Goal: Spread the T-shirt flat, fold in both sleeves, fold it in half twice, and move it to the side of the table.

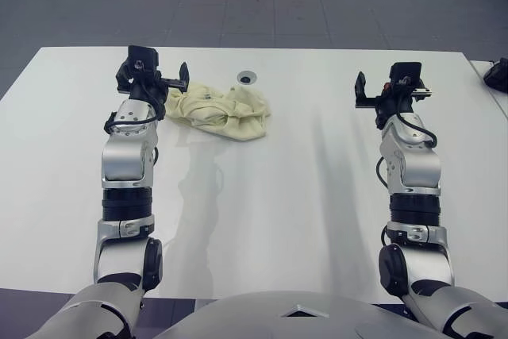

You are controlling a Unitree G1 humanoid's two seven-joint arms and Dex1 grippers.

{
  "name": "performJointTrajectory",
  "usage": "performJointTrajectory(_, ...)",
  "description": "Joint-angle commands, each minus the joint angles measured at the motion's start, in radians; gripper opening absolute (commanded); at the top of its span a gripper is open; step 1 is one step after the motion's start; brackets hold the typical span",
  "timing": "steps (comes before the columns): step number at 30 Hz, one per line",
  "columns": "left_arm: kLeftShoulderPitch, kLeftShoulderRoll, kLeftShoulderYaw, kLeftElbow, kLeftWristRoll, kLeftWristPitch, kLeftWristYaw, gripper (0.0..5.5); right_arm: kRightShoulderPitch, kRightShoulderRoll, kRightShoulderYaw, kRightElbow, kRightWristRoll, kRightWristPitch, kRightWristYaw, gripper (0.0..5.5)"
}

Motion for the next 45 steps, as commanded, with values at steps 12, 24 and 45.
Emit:
performJointTrajectory(12, 0.020, 0.004, -0.005, -0.010, 0.006, -0.003, -0.004, 5.40, 0.025, -0.007, 0.013, 0.015, -0.018, -0.013, 0.021, 5.38)
performJointTrajectory(24, 0.074, -0.010, 0.017, -0.050, 0.005, 0.005, 0.032, 5.40, -0.032, -0.017, 0.031, 0.065, -0.022, -0.030, 0.034, 5.38)
performJointTrajectory(45, 0.078, -0.012, 0.016, -0.062, 0.001, 0.012, 0.037, 5.40, -0.045, -0.024, 0.036, 0.084, -0.023, -0.037, 0.033, 5.38)
